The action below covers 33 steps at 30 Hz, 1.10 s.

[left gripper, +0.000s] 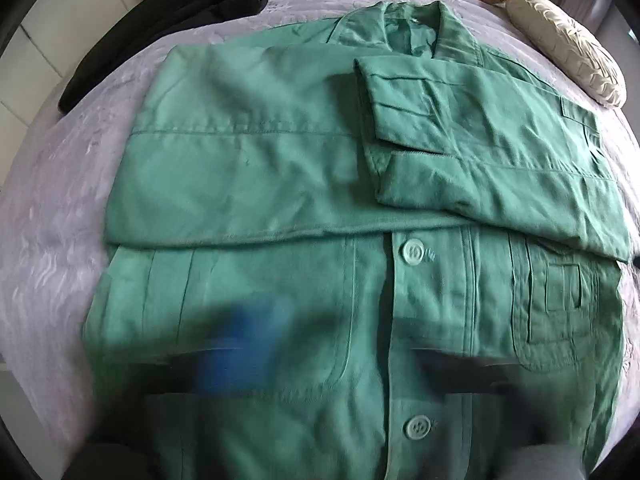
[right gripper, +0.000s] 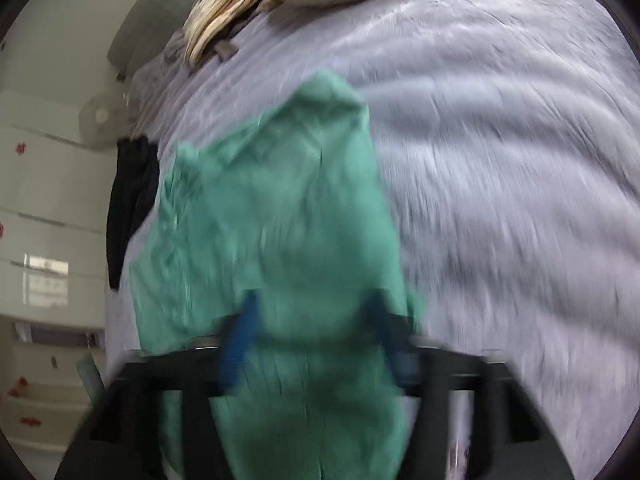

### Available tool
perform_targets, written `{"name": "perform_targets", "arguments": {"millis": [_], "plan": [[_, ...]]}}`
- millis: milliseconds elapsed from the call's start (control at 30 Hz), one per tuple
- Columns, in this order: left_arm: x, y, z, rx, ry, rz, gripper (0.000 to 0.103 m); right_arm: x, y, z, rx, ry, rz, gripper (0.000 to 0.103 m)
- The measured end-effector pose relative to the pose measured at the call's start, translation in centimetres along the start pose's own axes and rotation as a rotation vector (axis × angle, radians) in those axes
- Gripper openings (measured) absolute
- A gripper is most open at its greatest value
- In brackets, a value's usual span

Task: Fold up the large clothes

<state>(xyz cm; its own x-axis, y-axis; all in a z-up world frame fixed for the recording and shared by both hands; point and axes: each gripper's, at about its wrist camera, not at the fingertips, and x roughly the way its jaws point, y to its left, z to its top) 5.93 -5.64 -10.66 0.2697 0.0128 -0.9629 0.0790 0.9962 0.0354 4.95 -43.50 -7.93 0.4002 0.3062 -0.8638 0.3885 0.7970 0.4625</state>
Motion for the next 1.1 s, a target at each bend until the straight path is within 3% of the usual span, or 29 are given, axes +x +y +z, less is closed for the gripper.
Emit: {"name": "perform_targets", "arguments": {"millis": [67,233,400,533,633,833,1100], "plan": [[-0.9,0.2,-0.8,0.001,-0.019,0.006,0.102,-0.2,0.0,-1.9,-0.002,0.044,-0.008,0.071],[-1.9,0.7,-2.5,-0.003,0.035,-0.002,0.102,-0.3,-0.4,-6.1,0.021,0.138,-0.022,0.077],[-3.9,1.0,-4.7,0.006,0.051,0.04,0.102,-0.8,0.2,-8.7,0.0,0.171,-0.021,0.083],[-5.0,1.5,-6.4,-0.008,0.078,0.049,0.102,-2.1,1.6,-10.0,-0.055,0.134,-0.002,0.103],[-5.8,2.1,-7.6,-0.03,0.096,0.041,0.102,-2.5,2.8,-10.7,-0.087,0.15,0.023,0.103],[-6.4,2.9,-9.0,-0.029,0.148,0.011,0.102,-1.9,3.6,-12.8,-0.041,0.269,0.024,0.103],[-7.4,4.6,-10.6,-0.029,0.138,-0.031,0.102,-2.2,5.1,-15.2,-0.022,0.26,0.011,0.103]]}}
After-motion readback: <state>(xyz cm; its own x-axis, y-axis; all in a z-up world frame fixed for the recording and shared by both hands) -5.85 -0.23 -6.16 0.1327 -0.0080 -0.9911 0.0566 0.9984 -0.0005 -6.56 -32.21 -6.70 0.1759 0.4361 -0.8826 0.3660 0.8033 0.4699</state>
